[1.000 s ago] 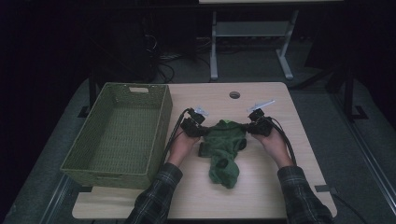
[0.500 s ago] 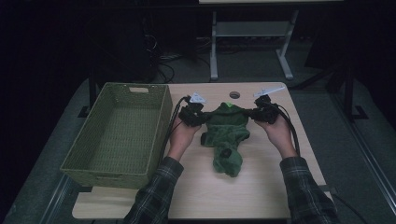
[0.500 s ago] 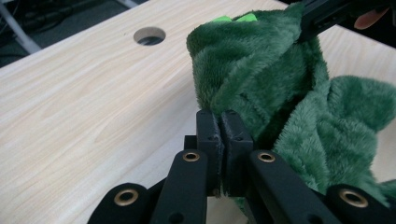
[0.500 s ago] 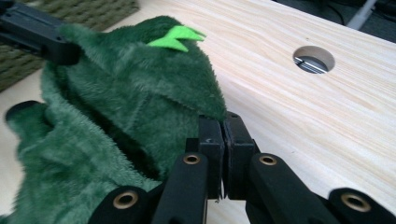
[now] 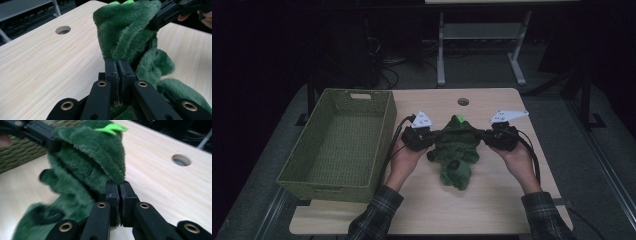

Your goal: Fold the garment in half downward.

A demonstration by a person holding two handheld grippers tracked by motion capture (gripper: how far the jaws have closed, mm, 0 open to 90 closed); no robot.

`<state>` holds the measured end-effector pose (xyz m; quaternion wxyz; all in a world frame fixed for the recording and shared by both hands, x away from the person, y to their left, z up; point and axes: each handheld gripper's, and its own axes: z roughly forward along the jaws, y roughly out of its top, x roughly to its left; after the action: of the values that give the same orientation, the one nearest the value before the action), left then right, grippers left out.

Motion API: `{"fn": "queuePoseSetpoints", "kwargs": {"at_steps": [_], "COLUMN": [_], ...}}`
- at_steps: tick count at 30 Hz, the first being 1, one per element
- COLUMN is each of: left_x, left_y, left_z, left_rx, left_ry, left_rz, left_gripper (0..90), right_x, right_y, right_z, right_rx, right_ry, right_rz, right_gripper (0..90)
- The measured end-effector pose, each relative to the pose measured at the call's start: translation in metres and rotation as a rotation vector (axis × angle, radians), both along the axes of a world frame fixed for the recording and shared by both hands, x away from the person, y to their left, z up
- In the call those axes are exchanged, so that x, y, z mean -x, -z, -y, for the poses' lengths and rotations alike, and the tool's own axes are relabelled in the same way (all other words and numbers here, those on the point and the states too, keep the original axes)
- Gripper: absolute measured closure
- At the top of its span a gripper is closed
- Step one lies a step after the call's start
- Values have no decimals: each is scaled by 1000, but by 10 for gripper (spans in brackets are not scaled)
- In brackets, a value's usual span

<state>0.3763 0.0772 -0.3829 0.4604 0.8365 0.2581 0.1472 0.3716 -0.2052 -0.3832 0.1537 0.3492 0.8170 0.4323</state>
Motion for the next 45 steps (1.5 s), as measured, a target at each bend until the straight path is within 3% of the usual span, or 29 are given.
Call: {"fn": "queuePoseSetpoints", "kwargs": {"at_steps": [2, 4, 8, 20, 27, 30, 34, 36, 39, 45], "left_x": [7, 13, 25, 50, 62, 69, 77, 82, 83, 81], "left_y": [0, 1, 2, 14, 25, 28, 38, 51, 59, 76], "left_z": [0, 0, -3, -18, -24, -28, -30, -29, -26, -17], "left_rx": [-23, -40, -20, 56, 39, 36, -3, -28, -47, -118], "left_ry": [9, 26, 48, 123, 151, 161, 179, 193, 203, 219], "left_rz": [13, 26, 21, -72, -106, -122, -143, -176, -191, -219], "left_gripper": [871, 871, 872, 872, 872, 871, 871, 870, 871, 873], "right_x": [3, 12, 27, 60, 74, 83, 96, 98, 98, 94], "right_y": [0, 2, 5, 16, 26, 31, 43, 50, 57, 78], "right_z": [-1, -2, -3, 0, 2, 0, -4, -5, -6, -15], "right_rx": [-1, 2, -16, -52, -86, -73, -41, -30, -13, 65], "right_ry": [-11, -18, -45, -124, -149, -160, -186, -188, -194, -204], "right_rz": [-8, 15, 12, -27, -64, -80, -107, -129, -154, -219], "right_gripper": [865, 865, 865, 864, 860, 855, 852, 852, 853, 864]}}
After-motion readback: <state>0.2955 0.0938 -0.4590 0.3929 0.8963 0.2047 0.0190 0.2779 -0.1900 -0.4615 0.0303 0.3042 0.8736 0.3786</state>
